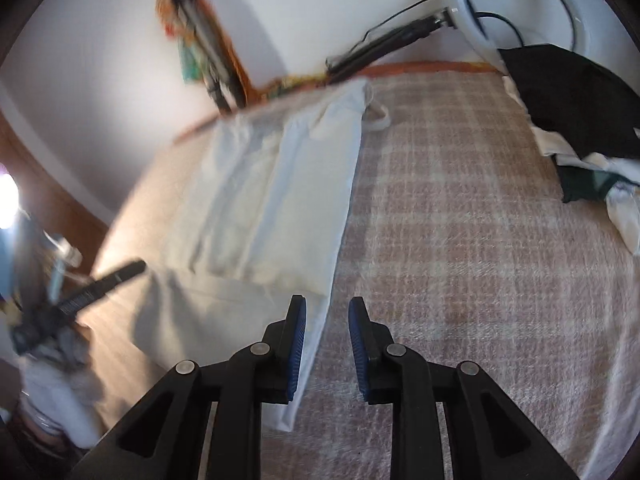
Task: Fold small clothes
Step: 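Open both grippers and move them to the strap end of the top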
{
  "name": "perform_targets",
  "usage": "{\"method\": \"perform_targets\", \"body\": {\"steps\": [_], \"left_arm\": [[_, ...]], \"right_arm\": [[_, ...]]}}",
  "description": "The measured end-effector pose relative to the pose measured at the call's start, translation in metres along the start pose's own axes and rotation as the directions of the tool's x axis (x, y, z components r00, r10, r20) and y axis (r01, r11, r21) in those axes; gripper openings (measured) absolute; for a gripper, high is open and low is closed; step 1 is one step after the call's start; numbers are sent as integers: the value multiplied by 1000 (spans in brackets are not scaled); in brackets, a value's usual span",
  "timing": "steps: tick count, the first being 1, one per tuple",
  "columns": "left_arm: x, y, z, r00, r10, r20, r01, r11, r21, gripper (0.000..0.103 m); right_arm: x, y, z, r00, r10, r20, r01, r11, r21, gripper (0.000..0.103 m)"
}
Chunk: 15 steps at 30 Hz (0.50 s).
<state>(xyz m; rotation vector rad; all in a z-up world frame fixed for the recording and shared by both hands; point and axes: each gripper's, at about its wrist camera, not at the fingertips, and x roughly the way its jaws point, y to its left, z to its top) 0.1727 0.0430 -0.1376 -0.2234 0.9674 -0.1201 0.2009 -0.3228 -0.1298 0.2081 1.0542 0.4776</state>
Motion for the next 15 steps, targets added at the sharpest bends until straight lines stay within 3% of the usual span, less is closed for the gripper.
{"method": "perform_targets", "body": {"steps": [5,7,10,12,15], "left_arm": [[-1,-21,-8,999,-52,-16,53,997,51,32],[3,-31,-13,996,-80,-40,83,994,76,32],[6,-39,-14,998,-54,-45,59,992,109,32],[7,-39,-11,998,-48,-39,52,993,103,32],[9,-34,-1,999,-43,-22,45,996,76,32]], "right_arm": [[-8,17,-1,994,111,12,-110,992,-66,26],[-2,32,-3,993,116,-5,-116,987,-115,26],[8,51,-3,996,81,-23,-83,979,-185,26],[12,56,1,996,84,-27,-88,977,-192,34],[20,58,10,994,106,-32,-110,975,-194,37]]}}
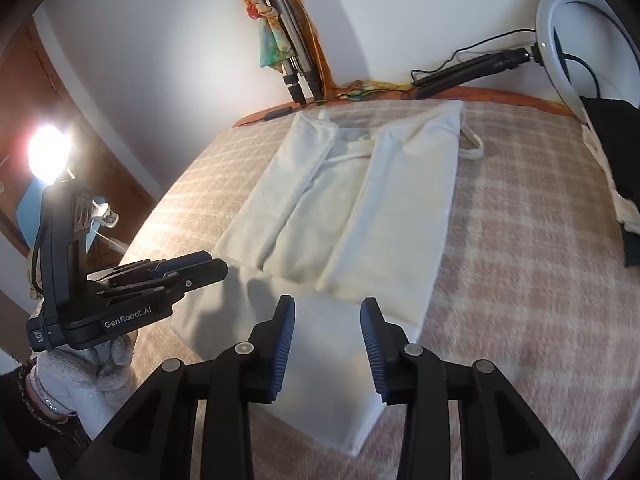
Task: Fold small clothes
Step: 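Open both grippers and move them to the strap end of the top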
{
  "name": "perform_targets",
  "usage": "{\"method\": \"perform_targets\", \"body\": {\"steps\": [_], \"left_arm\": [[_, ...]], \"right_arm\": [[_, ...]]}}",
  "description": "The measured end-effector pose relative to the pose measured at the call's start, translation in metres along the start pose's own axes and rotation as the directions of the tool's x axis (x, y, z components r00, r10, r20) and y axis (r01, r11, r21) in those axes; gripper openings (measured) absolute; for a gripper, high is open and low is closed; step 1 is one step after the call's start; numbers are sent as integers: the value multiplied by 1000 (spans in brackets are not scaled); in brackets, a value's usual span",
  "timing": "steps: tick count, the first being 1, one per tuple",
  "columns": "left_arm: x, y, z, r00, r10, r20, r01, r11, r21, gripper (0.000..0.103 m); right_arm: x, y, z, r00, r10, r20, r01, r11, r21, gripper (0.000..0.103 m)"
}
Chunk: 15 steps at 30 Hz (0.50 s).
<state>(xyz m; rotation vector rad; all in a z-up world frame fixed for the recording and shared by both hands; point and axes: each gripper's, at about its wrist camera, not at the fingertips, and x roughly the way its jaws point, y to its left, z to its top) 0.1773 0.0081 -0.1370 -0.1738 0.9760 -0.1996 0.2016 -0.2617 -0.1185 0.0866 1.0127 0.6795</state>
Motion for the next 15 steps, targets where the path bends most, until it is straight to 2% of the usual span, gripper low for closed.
{"method": "perform_targets", "body": {"steps": [2,5,9,12,15], "left_arm": [[3,4,8,1000,-6,-2,6,1000,-15,32],[12,7,23,1000,3,1,-3,1000,-5,32],[30,16,47,1000,-14,-15,14,999,-30,32],[47,26,64,999,-28,-25,27,998,-59,32],[68,42,83,998,-55,-41,50,992,-112,32]], "right_arm": [[8,-2,4,1000,20,-15,-20,1000,-2,36],[21,-6,9,999,-37,-34,37,999,-3,34],[33,-25,25,998,-35,-44,38,998,55,29],[39,-39,48,999,-22,-33,24,997,76,27],[47,-49,74,999,-41,-15,41,999,36,27]]}}
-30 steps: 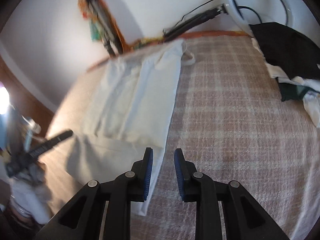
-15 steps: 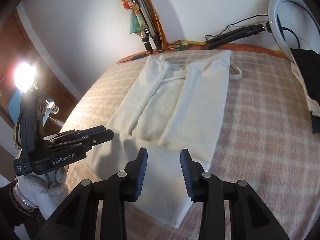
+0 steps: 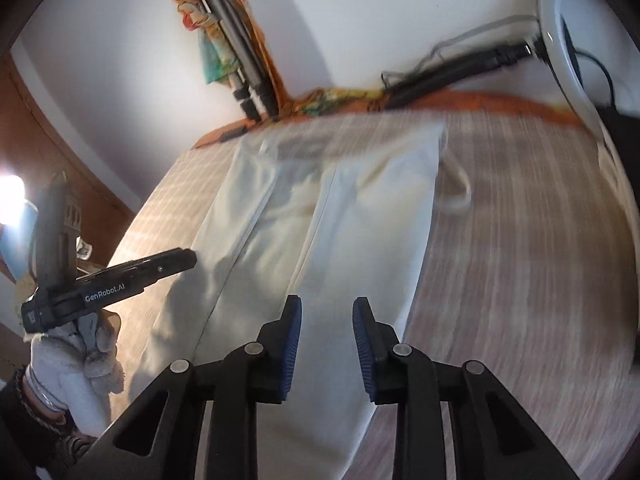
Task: Fold small clothes
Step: 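Open both grippers and move them to the strap end of the top, then grasp the strap end with both grippers and fold it over onto the hem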
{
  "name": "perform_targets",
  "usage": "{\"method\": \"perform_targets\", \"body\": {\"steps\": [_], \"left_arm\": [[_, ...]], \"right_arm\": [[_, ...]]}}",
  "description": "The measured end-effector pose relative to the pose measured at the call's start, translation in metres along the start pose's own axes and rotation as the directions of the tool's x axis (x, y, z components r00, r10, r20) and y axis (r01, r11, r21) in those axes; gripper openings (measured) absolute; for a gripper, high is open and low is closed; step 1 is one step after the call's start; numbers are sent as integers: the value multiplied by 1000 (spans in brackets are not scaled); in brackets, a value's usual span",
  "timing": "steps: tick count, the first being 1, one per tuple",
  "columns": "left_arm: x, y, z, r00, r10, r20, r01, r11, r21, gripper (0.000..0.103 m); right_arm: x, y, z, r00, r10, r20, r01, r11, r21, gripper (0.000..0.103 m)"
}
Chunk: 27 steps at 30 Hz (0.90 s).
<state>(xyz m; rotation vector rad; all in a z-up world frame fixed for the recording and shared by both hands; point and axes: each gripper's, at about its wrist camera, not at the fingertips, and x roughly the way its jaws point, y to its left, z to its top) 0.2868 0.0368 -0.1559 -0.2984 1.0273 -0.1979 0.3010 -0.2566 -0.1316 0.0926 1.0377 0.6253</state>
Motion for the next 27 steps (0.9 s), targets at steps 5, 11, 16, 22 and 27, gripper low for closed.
{"method": "perform_targets", "body": {"steps": [5,11,16,22,27], "left_arm": [[26,12,38,1000,0,-7,0,1000,-6,32],[44,9,61,999,39,15,-40,998,52,32],[52,12,72,999,28,35,-30,999,45,39],[56,26,83,999,13,52,-13,1000,8,45],[66,32,87,999,-35,35,35,999,-21,47]], "right_arm": [[25,-16,41,1000,-1,-1,1,999,-34,26],[57,-46,76,1000,6,-14,-6,1000,-4,22],[67,-59,97,999,37,9,-37,999,31,22],[30,-72,86,991,98,86,-104,992,71,33],[36,-95,83,997,66,44,-71,989,128,34]]}}
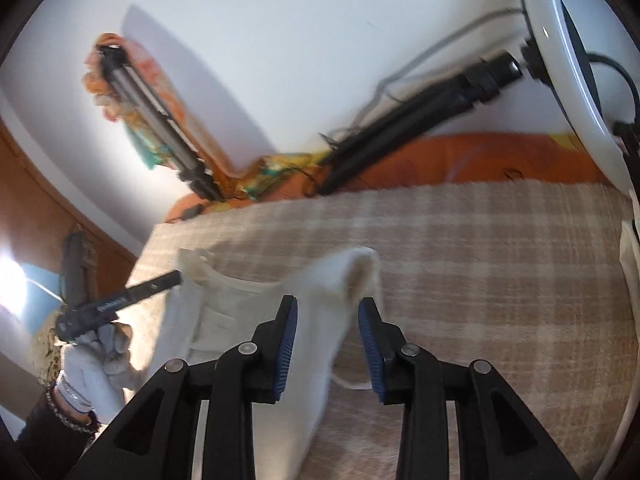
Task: Fold small clothes
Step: 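Grasp the strap end with both grippers and fold it over onto the hem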
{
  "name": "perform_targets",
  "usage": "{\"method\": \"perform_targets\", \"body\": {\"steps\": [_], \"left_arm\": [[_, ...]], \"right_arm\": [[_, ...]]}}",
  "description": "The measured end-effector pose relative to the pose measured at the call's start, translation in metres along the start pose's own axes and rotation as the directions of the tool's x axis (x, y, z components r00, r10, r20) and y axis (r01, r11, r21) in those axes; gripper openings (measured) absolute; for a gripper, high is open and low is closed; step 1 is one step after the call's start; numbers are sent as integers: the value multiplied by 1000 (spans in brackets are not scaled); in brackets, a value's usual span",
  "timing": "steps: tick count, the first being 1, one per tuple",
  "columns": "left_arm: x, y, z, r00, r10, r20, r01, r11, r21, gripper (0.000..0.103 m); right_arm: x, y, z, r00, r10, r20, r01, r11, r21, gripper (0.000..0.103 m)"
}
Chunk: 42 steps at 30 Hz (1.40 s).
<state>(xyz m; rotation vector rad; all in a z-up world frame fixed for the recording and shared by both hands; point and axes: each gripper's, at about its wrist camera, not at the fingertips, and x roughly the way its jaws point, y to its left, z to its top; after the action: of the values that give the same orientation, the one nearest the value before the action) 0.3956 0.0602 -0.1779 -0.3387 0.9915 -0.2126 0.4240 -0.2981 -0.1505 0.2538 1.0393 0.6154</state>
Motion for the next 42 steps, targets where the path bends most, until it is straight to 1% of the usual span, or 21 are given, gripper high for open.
{"method": "perform_targets", "body": {"steps": [2,4,7,8,9,11,12,14,17,20,23,28,35,42], "left_arm": [[3,-2,2,1000,1,10,-1,1000,3,47],[8,-5,5,1000,0,9,0,1000,19,47],[14,-10,8,1000,0,7,0,999,42,47],[15,-14,8,1000,14,15,-15,998,61,45],[17,-17,7,1000,19,17,-20,997,75,31],[21,-21,6,1000,25,10,-26,994,104,12],[21,-22,5,1000,26,15,-27,994,108,6],[18,-25,5,999,23,36,-27,993,119,3],[10,-27,3,998,19,68,-27,991,130,2],[-2,-26,3,996,-4,84,-6,993,115,2],[-20,-27,1,994,-17,106,4,993,120,2],[-52,-33,-10,990,-38,132,21,991,129,2],[-104,-42,-39,986,-55,159,30,987,155,2],[-149,-49,-84,985,-51,166,20,982,188,2]], "right_arm": [[7,-6,1,1000,16,-14,-16,1000,17,34],[17,-9,5,1000,14,-23,-14,1000,25,31],[32,-8,10,999,28,-32,-27,999,31,24],[34,-7,11,999,27,-29,-26,999,27,20],[36,-6,13,999,24,-26,-24,999,22,14],[39,-3,13,999,32,-35,-31,999,19,8],[39,-2,13,999,28,-33,-27,1000,13,6],[37,2,13,1000,22,-22,-22,1000,1,5],[25,6,13,1000,29,8,-29,1000,-2,4],[12,12,14,998,40,39,-40,999,2,4],[-5,21,12,997,45,68,-44,999,-19,4],[-32,33,3,994,55,99,-53,998,-22,3],[-77,62,-26,991,48,125,-42,998,-52,3],[-113,96,-72,993,8,118,5,994,-106,3]]}}
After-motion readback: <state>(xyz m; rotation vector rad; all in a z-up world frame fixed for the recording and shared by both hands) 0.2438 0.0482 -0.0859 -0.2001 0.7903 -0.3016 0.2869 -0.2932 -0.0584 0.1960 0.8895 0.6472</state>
